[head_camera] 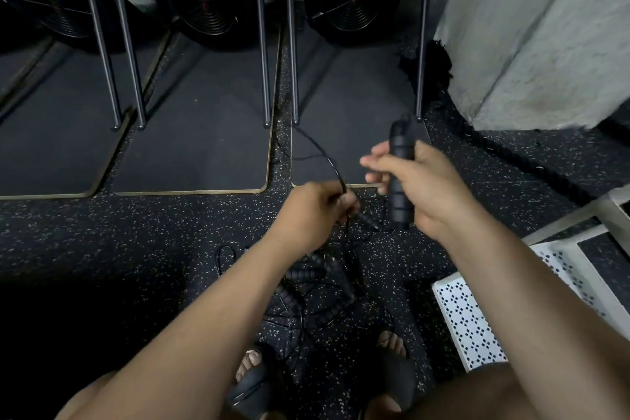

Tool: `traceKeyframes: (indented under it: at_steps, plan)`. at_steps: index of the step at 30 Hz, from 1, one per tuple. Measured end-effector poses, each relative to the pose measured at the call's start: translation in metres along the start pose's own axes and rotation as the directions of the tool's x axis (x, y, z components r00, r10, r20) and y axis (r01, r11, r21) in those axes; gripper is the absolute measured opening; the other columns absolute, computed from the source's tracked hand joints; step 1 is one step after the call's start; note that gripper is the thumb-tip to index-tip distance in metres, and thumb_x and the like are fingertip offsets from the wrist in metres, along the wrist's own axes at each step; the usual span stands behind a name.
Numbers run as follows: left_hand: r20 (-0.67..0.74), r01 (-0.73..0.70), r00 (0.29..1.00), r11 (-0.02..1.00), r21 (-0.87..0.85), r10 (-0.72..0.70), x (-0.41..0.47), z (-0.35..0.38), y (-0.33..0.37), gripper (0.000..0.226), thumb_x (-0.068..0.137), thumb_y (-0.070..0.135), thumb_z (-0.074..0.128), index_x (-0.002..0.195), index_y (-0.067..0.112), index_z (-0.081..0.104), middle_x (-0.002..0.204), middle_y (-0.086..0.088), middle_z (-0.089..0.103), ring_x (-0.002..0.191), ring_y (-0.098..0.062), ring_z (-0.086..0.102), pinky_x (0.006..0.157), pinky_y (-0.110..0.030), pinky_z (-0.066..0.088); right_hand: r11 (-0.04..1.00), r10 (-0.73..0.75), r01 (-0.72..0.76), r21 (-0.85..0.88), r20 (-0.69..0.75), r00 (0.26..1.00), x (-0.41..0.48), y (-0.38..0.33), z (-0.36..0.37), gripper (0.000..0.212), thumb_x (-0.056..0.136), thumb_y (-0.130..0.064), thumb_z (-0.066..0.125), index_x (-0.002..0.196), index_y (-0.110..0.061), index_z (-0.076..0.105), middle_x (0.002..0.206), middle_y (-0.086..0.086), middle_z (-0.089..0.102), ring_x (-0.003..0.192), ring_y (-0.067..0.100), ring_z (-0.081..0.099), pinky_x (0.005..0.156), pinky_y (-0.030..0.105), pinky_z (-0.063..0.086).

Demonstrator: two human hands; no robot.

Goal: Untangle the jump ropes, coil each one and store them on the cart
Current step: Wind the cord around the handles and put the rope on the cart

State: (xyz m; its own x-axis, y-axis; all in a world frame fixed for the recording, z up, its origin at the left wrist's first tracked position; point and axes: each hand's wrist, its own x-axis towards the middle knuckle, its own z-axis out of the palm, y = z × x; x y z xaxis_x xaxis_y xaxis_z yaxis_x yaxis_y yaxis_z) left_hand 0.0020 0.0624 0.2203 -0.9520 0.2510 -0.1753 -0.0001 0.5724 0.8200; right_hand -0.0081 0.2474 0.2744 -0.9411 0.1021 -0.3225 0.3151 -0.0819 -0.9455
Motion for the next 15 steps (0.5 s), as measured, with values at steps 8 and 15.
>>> traceKeyframes:
  at_steps: [8, 15]
  plan:
    - [-0.176, -0.079, 0.984, 0.818, -0.569, -0.028, -0.002, -0.039, 0.026, 0.023, 0.110, 0.022, 0.059, 0.103, 0.006, 0.073, 0.099, -0.011, 0.080, 0.085, -0.020, 0.071, 0.074, -0.029, 0.056, 0.958, 0.195, -0.118, -0.262, 0.292, 0.936, 0.006, 0.023, 0.013, 0.040, 0.090, 0.007, 0.065, 0.124, -0.013, 0.067, 0.102, 0.007, 0.083, 0.089, 0.022, 0.076, 0.068, 0.028, 0.050]
    - [-0.241, -0.114, 0.968, 0.719, -0.686, -0.076, 0.001, -0.059, 0.020, 0.023, 0.111, 0.028, 0.058, 0.106, 0.011, 0.072, 0.100, -0.008, 0.078, 0.087, -0.020, 0.065, 0.079, -0.032, 0.048, 0.888, 0.165, -0.024, -0.459, 0.269, 0.949, 0.008, 0.038, 0.020, 0.024, 0.090, -0.007, 0.080, 0.111, -0.011, 0.069, 0.098, 0.009, 0.082, 0.088, 0.024, 0.081, 0.076, 0.038, 0.056]
